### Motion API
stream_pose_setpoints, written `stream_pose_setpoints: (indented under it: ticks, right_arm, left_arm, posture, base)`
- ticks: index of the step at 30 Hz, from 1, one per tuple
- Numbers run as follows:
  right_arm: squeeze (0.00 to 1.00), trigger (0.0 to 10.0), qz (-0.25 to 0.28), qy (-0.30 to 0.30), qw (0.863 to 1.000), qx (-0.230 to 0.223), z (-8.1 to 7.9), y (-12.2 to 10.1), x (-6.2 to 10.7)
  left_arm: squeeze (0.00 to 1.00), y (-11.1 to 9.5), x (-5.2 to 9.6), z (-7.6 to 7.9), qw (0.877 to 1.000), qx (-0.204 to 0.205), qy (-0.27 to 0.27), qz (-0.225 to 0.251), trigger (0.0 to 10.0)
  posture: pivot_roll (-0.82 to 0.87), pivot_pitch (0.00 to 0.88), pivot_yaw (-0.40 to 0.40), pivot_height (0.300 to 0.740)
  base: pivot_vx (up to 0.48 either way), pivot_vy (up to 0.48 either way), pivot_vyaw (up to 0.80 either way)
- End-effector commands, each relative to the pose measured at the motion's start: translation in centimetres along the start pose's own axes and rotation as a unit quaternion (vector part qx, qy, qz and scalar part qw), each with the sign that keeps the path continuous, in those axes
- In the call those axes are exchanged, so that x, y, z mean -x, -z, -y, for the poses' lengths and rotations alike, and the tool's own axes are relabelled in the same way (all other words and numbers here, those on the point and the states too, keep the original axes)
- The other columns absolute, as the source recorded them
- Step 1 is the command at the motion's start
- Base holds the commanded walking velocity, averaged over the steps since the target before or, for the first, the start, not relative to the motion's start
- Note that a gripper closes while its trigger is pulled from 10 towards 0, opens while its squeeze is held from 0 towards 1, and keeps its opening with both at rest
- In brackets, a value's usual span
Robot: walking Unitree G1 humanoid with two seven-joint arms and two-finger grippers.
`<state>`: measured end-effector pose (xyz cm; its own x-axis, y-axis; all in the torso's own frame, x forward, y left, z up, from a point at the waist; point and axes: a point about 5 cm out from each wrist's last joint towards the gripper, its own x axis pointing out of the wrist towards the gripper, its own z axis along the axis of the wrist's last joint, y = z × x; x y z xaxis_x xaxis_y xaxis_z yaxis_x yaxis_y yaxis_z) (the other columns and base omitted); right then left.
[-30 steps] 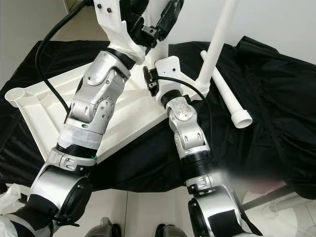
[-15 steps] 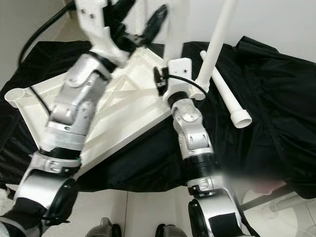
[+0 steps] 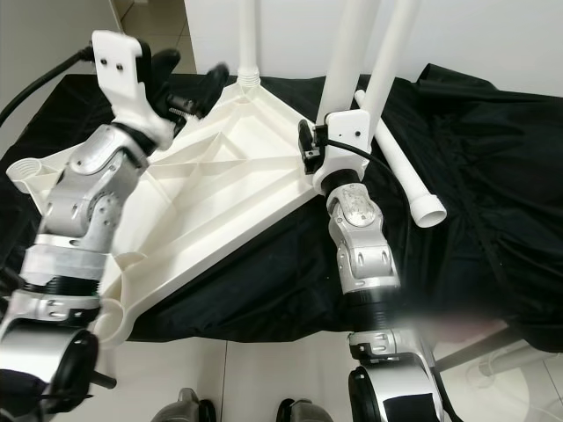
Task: Building children table
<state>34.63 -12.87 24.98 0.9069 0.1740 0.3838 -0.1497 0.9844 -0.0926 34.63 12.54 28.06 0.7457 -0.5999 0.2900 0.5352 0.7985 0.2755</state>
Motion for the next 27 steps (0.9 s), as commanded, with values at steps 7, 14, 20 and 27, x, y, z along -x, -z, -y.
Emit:
stream_pose_setpoints:
  ticks: [7,14,20,27]
  right_arm:
    - [0.00,10.0,-0.003,0.000,1.000,0.005,0.7,0.0,0.7]
    - [0.00,10.0,-0.007,-0.002,1.000,0.009,0.8,0.1,0.9]
    - [0.00,10.0,-0.012,-0.005,1.000,0.014,0.7,0.3,1.1]
    - [0.00,10.0,-0.012,-0.008,1.000,0.015,0.4,0.3,1.1]
  left_arm:
    - [0.00,3.4,2.6,2.3,0.984,0.028,0.142,-0.106,10.0]
    - [0.00,5.2,4.2,3.3,0.967,0.035,0.195,-0.157,10.0]
    - [0.00,7.9,5.4,4.0,0.952,0.021,0.212,-0.222,10.0]
    - [0.00,10.5,4.2,4.3,0.950,0.067,0.122,-0.279,10.0]
  posture:
    - [-0.05,0.109,-0.004,0.740]
    - [-0.04,0.106,-0.008,0.740]
    - [-0.04,0.104,-0.007,0.740]
    - [-0.05,0.098,-0.003,0.740]
  base:
    - [0.000,0.000,0.00]
    - [0.000,0.000,0.00]
    - [0.000,0.000,0.00]
    - [0.000,0.000,0.00]
